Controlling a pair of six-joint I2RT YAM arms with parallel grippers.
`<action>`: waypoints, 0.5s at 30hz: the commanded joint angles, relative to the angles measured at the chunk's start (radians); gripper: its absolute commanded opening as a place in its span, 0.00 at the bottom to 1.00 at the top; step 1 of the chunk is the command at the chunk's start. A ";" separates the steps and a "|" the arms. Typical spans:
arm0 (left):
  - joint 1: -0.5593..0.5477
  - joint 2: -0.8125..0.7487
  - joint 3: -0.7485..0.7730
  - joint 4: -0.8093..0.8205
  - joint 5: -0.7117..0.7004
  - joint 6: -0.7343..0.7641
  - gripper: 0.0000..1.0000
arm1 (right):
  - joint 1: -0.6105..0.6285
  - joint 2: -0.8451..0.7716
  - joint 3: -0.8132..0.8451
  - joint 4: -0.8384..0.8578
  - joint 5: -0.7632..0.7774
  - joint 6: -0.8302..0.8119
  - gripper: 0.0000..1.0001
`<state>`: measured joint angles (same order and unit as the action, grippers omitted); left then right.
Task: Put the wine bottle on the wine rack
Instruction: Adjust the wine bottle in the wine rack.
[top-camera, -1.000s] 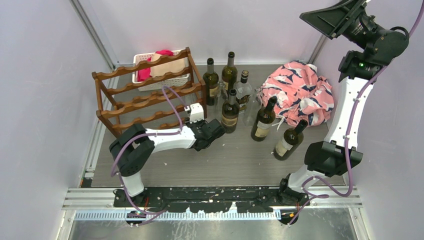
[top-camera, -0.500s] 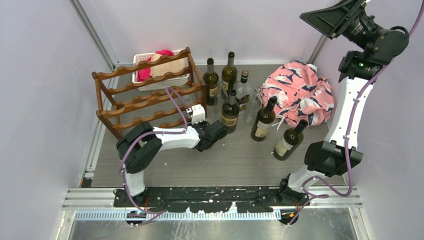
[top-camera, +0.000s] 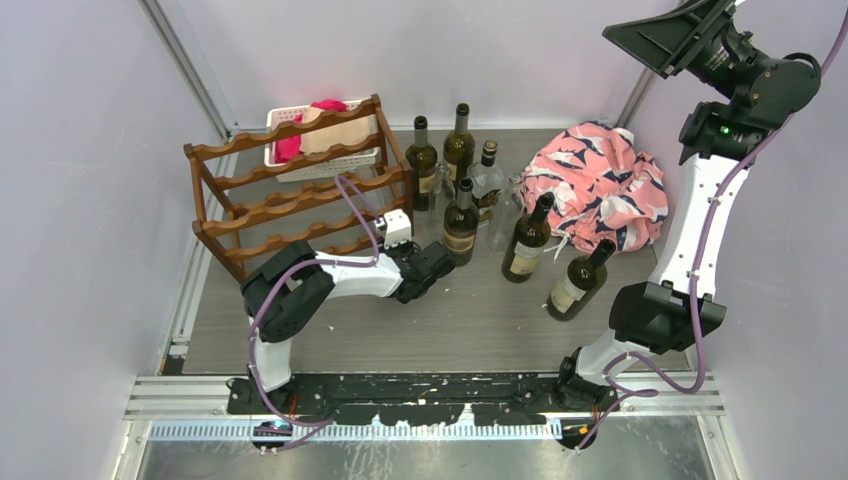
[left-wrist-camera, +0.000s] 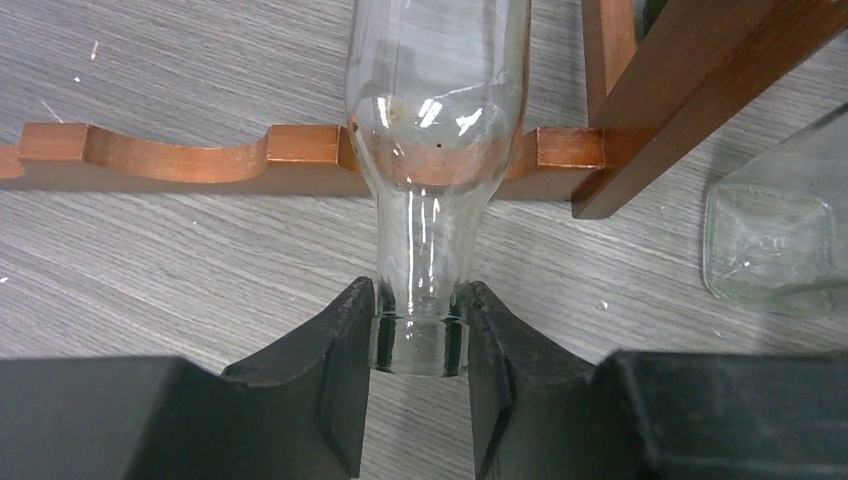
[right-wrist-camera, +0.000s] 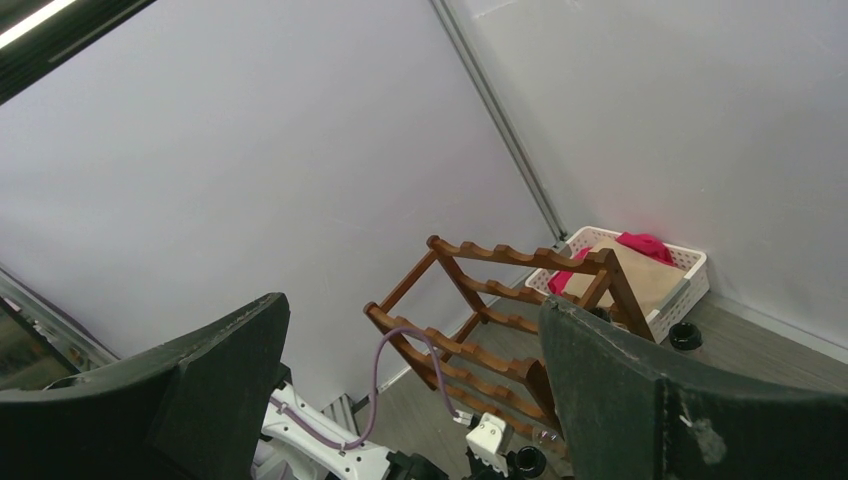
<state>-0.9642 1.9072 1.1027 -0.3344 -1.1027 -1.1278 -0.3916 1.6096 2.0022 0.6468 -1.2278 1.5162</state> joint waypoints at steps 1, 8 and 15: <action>0.019 -0.019 -0.019 0.082 -0.060 0.027 0.00 | -0.007 -0.029 0.012 0.015 0.013 -0.014 1.00; 0.037 -0.018 -0.020 0.147 -0.064 0.079 0.00 | -0.009 -0.026 0.012 0.013 0.014 -0.017 1.00; 0.047 0.014 0.008 0.173 -0.080 0.117 0.00 | -0.009 -0.024 0.008 0.007 0.015 -0.024 1.00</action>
<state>-0.9264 1.9079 1.0939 -0.2104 -1.1126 -1.0348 -0.3969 1.6096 2.0022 0.6415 -1.2274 1.5112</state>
